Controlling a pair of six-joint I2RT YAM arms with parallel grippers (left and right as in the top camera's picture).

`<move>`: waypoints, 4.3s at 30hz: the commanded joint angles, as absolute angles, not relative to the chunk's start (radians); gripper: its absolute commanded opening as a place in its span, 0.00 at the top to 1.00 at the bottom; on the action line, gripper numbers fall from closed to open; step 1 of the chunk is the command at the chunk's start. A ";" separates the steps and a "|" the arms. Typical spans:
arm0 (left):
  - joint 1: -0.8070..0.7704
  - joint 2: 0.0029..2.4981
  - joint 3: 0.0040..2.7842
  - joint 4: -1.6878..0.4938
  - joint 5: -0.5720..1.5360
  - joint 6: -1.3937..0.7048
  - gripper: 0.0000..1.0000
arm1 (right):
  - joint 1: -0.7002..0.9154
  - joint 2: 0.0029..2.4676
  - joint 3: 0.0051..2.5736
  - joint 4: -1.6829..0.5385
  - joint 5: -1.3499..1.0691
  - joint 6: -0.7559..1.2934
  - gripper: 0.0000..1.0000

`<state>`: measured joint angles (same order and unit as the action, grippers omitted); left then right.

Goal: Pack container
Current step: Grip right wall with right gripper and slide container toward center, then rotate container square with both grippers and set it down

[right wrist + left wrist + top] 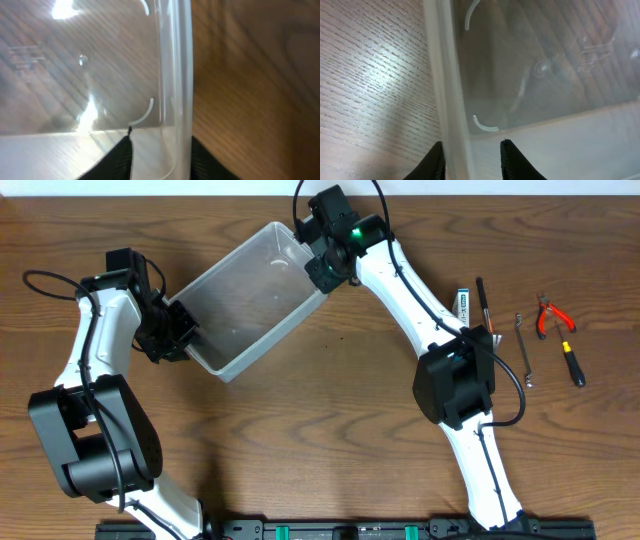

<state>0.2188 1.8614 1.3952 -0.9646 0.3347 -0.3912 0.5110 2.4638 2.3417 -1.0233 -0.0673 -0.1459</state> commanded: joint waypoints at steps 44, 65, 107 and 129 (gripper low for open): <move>-0.142 1.874 1.391 -0.779 0.340 -0.378 0.74 | 0.313 2.332 2.354 -1.456 0.107 -0.004 0.73; -0.142 1.874 1.391 -0.700 0.340 -0.253 0.74 | 0.304 2.302 2.354 -1.579 0.134 0.030 0.73; -0.142 1.874 1.391 -0.646 0.340 -0.078 0.80 | 0.242 2.304 2.308 -1.333 -0.012 -0.137 0.84; -0.142 1.874 1.391 -0.646 0.278 -0.275 0.87 | 0.244 2.304 2.099 -1.275 -0.012 -0.139 0.97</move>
